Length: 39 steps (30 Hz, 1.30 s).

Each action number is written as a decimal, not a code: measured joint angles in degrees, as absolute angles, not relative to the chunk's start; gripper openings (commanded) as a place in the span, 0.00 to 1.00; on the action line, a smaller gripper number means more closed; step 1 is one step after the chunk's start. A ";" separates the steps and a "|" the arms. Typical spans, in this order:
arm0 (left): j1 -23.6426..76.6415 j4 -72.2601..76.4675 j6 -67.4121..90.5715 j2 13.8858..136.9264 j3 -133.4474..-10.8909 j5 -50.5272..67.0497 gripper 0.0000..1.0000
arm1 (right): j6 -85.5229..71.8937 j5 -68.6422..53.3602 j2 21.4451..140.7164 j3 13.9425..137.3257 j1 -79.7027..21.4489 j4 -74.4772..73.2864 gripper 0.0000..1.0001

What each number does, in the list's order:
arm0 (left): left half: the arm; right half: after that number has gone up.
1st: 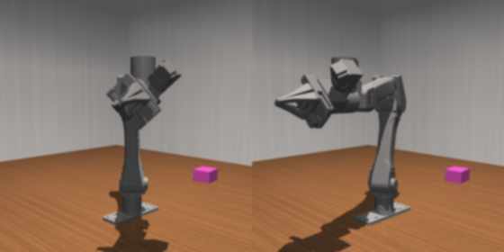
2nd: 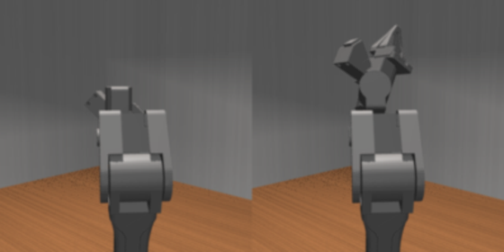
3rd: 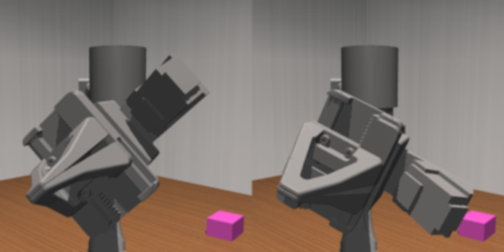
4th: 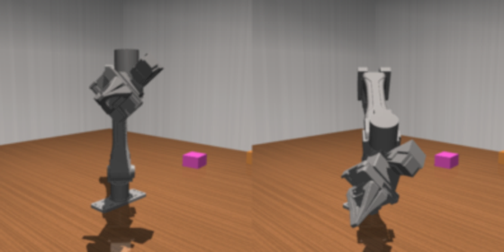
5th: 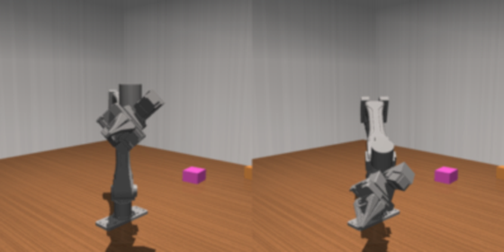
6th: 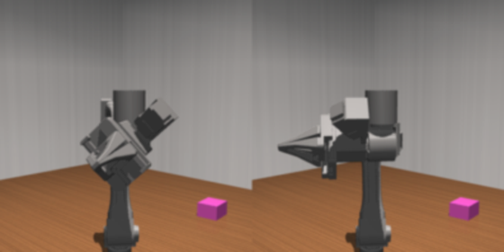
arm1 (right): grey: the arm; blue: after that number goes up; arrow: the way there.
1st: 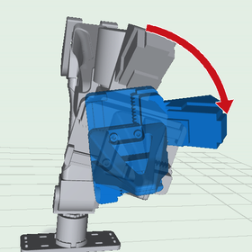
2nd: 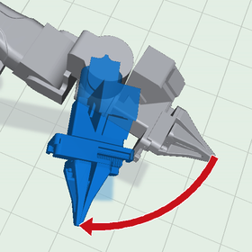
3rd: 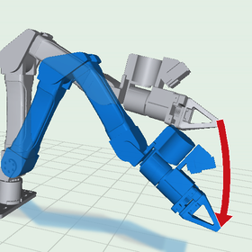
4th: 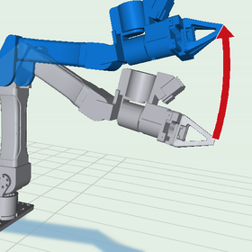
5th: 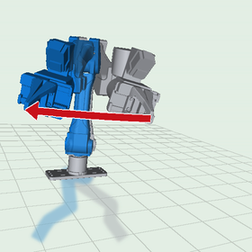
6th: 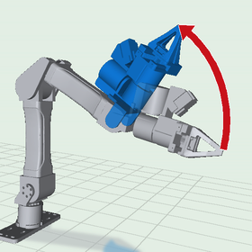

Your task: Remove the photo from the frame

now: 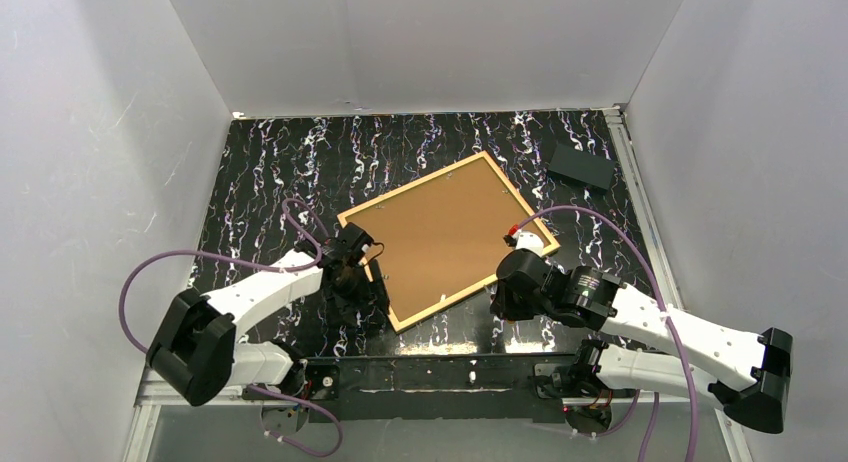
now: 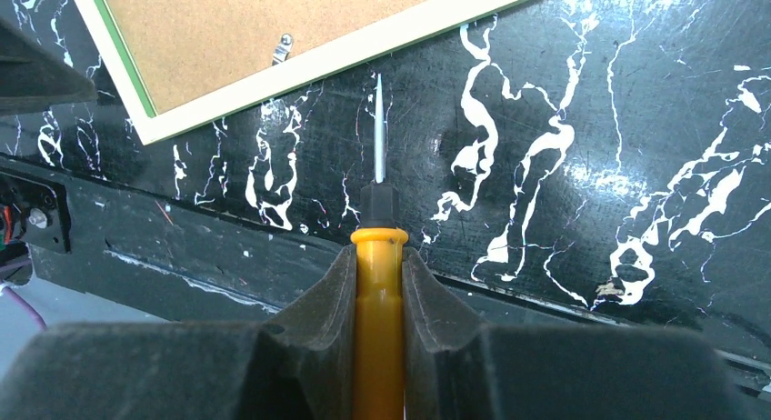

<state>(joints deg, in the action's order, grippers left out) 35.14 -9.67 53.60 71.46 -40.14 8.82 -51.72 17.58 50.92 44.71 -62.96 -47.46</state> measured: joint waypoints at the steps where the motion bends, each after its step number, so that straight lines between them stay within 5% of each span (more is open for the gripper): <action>1: 35.44 -8.86 53.60 72.27 -40.23 8.80 0.77 | -51.90 17.58 50.87 44.71 -62.96 -47.44 0.01; 6: 37.06 -5.87 53.60 74.15 -40.29 8.32 0.78 | -52.60 17.56 51.00 44.69 -62.96 -47.44 0.01; 13: 37.89 -3.84 54.15 77.25 -40.56 7.90 0.58 | -52.80 17.43 51.83 44.53 -62.96 -47.35 0.01; 24: 38.52 -1.63 54.63 81.21 -41.93 7.84 0.67 | -52.80 16.60 53.74 44.45 -62.96 -46.39 0.01; 39: 39.07 -7.31 49.82 87.48 -48.53 5.63 0.28 | -52.77 16.38 53.65 44.16 -62.96 -46.28 0.01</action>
<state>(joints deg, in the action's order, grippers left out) 39.07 -7.31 49.82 87.48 -48.53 5.63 -52.77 16.38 53.65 44.16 -62.96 -46.28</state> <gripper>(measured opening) 0.373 0.244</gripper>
